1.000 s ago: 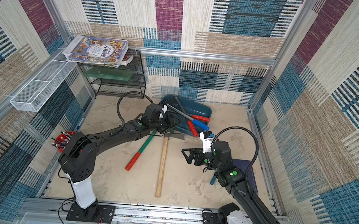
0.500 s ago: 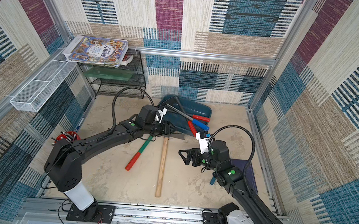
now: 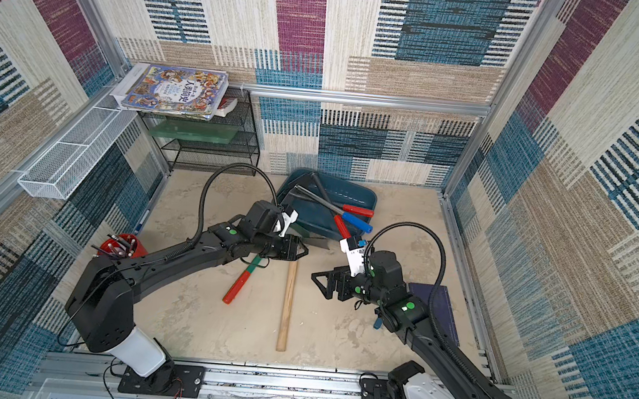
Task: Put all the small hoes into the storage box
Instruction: Place the hoe in the storage box, then pick up the hoe from the center of the board.
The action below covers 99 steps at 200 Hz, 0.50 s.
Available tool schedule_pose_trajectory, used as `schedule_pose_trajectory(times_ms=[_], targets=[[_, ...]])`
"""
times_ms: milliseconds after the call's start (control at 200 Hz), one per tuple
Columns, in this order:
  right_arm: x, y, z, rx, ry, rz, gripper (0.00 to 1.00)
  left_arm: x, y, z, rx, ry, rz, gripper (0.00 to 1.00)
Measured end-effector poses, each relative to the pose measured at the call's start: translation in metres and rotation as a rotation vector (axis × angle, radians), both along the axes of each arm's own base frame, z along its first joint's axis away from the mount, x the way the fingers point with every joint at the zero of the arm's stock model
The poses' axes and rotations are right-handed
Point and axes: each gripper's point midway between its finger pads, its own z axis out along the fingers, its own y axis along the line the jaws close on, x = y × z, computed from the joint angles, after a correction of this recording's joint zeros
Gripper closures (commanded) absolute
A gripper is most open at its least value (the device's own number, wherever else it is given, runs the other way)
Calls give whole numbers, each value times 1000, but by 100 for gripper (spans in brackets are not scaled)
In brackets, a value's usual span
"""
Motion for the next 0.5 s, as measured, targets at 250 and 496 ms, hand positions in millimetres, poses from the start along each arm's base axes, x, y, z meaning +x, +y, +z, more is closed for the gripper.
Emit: schedule_pose_trajectory(times_ms=[250, 496], targets=[[-1, 1, 1, 0, -3, 3, 4, -6, 4, -19, 87, 23, 8, 52], [-2, 1, 1, -6, -4, 0, 4, -3, 3, -37, 216, 34, 15, 53]])
